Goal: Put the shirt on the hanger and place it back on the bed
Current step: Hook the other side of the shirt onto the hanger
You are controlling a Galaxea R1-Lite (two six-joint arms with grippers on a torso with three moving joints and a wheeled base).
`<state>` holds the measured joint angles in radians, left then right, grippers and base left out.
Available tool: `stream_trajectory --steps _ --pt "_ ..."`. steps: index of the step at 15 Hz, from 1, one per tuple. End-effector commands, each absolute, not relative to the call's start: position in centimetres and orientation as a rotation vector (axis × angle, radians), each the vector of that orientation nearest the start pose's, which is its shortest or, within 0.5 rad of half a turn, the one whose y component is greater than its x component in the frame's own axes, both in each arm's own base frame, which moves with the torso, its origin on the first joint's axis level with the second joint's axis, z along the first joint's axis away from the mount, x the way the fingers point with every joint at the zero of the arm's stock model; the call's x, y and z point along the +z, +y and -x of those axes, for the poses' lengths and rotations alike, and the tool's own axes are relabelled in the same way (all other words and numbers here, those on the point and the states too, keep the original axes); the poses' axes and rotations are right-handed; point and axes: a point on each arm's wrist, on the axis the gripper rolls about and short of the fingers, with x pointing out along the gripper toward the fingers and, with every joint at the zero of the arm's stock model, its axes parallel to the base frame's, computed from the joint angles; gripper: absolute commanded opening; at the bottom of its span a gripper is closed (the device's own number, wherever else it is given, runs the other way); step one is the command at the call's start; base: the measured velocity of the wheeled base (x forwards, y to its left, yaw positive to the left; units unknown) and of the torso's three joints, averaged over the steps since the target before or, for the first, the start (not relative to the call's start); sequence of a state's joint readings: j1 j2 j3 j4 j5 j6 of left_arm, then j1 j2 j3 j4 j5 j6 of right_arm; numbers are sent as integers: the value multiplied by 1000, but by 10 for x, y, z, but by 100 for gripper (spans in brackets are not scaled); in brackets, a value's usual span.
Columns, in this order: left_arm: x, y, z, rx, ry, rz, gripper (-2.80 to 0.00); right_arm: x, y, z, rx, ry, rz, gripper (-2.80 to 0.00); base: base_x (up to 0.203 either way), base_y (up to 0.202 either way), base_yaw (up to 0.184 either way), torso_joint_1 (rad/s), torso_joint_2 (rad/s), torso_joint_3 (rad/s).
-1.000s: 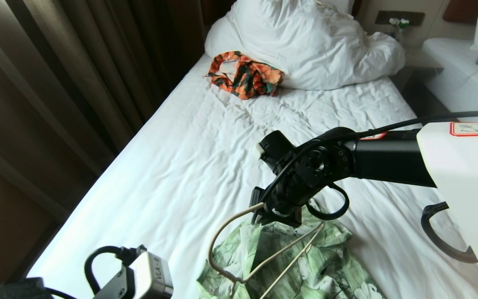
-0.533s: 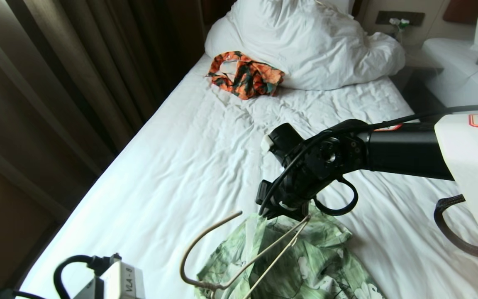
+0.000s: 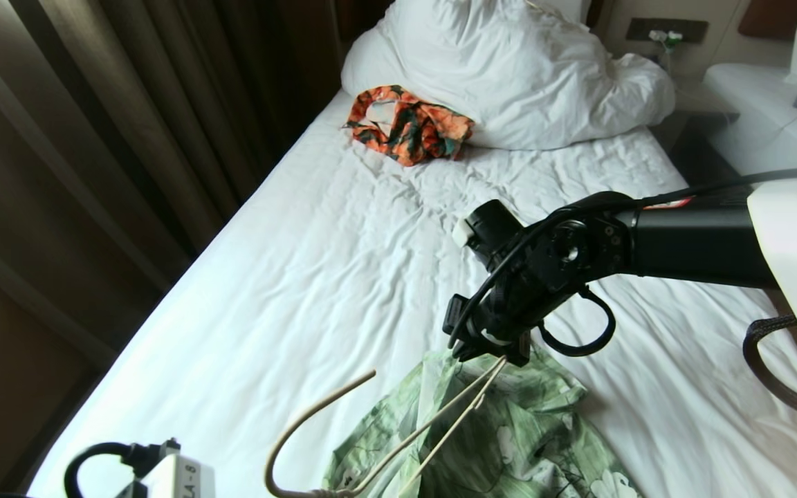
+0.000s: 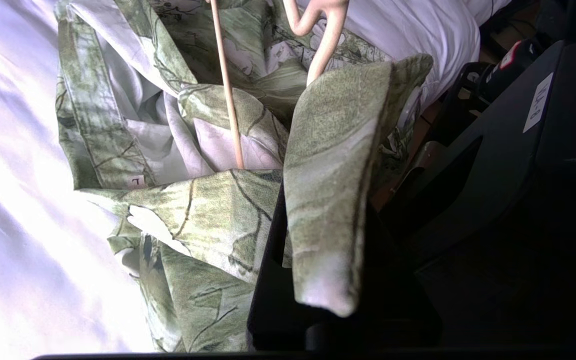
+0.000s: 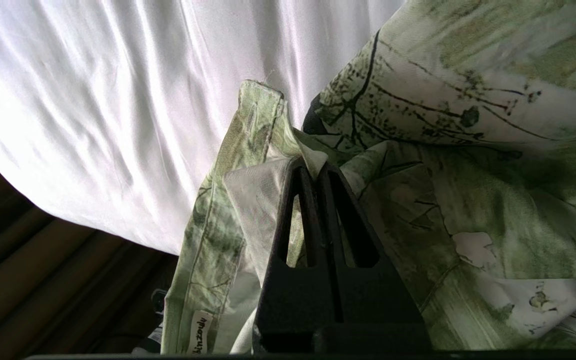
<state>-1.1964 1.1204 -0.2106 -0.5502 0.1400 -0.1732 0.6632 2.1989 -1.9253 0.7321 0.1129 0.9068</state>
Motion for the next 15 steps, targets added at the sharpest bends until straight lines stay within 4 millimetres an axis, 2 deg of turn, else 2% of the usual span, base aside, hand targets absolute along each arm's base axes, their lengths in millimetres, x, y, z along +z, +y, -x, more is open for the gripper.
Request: stream_trajectory --steps 1,7,15 --pt "141 -118 -51 -994 379 -76 -280 181 256 -330 190 1217 -520 -280 0 0 0 0 0 0" --pt "138 -107 -47 -950 359 -72 -280 185 253 -332 184 1209 -545 -280 0 0 0 0 0 0" --pt "137 -105 -49 -900 364 -47 -280 188 254 -328 188 1210 -550 -280 0 0 0 0 0 0"
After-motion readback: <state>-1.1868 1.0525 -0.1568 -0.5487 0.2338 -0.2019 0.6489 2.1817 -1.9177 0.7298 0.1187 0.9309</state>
